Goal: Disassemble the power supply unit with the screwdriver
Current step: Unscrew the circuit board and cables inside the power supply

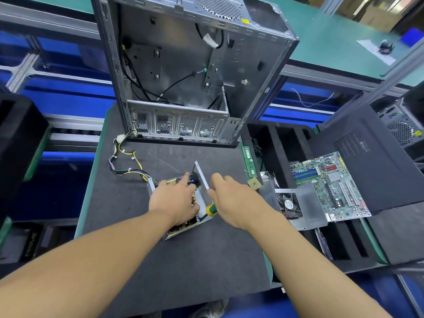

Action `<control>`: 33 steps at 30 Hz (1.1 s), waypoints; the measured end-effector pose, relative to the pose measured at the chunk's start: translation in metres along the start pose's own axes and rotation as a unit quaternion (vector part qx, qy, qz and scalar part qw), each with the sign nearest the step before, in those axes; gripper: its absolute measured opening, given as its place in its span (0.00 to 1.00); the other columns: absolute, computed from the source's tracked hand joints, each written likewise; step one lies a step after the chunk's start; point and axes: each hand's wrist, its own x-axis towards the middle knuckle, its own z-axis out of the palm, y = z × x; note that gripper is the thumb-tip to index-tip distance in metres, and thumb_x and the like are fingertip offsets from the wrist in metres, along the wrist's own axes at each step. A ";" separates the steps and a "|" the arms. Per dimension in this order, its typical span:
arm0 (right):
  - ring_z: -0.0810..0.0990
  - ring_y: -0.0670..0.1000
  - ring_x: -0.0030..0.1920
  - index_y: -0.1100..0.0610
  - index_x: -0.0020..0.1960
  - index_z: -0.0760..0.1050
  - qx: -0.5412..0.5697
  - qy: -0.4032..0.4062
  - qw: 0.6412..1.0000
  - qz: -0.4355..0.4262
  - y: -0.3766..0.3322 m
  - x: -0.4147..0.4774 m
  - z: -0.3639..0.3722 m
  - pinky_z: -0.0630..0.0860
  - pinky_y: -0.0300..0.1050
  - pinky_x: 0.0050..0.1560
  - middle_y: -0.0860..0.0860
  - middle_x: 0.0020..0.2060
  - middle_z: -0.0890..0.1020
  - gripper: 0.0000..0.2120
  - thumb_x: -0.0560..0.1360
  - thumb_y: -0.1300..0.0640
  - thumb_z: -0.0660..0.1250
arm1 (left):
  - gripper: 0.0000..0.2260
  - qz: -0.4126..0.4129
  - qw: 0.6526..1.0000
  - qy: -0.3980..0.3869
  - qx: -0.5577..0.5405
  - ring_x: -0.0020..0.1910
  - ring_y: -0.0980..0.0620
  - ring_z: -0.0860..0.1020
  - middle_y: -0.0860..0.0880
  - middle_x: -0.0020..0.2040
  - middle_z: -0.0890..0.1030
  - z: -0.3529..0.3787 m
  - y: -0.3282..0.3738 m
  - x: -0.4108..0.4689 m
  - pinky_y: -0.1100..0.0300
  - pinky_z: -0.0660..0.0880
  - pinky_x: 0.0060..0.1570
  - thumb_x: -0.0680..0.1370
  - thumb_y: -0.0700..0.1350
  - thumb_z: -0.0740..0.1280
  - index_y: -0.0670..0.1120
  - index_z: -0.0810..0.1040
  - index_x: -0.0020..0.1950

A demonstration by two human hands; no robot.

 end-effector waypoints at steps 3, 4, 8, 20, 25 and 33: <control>0.72 0.58 0.45 0.53 0.59 0.64 0.024 -0.004 0.999 -0.040 -0.003 0.000 -0.002 0.73 0.50 0.41 0.52 0.55 0.66 0.10 0.78 0.57 0.59 | 0.23 0.001 1.000 0.002 0.002 0.68 0.47 0.73 0.49 0.81 0.55 0.001 0.000 0.001 0.47 0.68 0.62 0.76 0.61 0.54 0.56 0.70 0.69; 0.70 0.56 0.49 0.52 0.58 0.64 0.034 -0.007 0.998 -0.049 -0.004 -0.001 -0.003 0.71 0.49 0.41 0.50 0.55 0.64 0.12 0.76 0.58 0.60 | 0.24 0.001 1.000 0.002 0.001 0.68 0.47 0.73 0.49 0.81 0.55 0.001 0.000 0.001 0.47 0.68 0.62 0.76 0.61 0.54 0.56 0.70 0.70; 0.69 0.55 0.50 0.52 0.59 0.64 -0.016 0.006 0.999 -0.028 -0.008 -0.001 -0.002 0.67 0.48 0.40 0.50 0.54 0.62 0.13 0.78 0.49 0.60 | 0.23 0.002 1.000 0.004 0.001 0.67 0.48 0.74 0.49 0.81 0.56 0.003 -0.001 0.002 0.48 0.68 0.61 0.76 0.61 0.53 0.56 0.71 0.68; 0.67 0.55 0.55 0.52 0.60 0.64 0.026 -0.030 0.999 -0.022 -0.005 -0.001 -0.006 0.73 0.51 0.46 0.50 0.55 0.62 0.14 0.76 0.55 0.61 | 0.23 -0.001 1.000 0.010 -0.001 0.68 0.49 0.73 0.50 0.81 0.55 0.005 -0.001 0.002 0.49 0.68 0.61 0.76 0.62 0.54 0.57 0.71 0.68; 0.69 0.58 0.35 0.54 0.54 0.60 -0.063 0.018 0.998 0.019 -0.008 -0.005 0.000 0.64 0.49 0.35 0.51 0.47 0.65 0.12 0.83 0.44 0.51 | 0.22 0.000 1.000 0.010 -0.004 0.68 0.49 0.73 0.50 0.81 0.55 0.006 0.000 0.002 0.49 0.68 0.61 0.77 0.62 0.53 0.57 0.72 0.67; 0.68 0.54 0.54 0.53 0.61 0.64 0.036 -0.013 0.999 -0.030 -0.005 -0.007 -0.004 0.73 0.50 0.43 0.51 0.56 0.63 0.16 0.75 0.56 0.63 | 0.24 0.000 1.000 0.020 0.023 0.67 0.50 0.74 0.50 0.81 0.57 0.005 0.000 0.002 0.48 0.66 0.60 0.75 0.63 0.52 0.57 0.71 0.68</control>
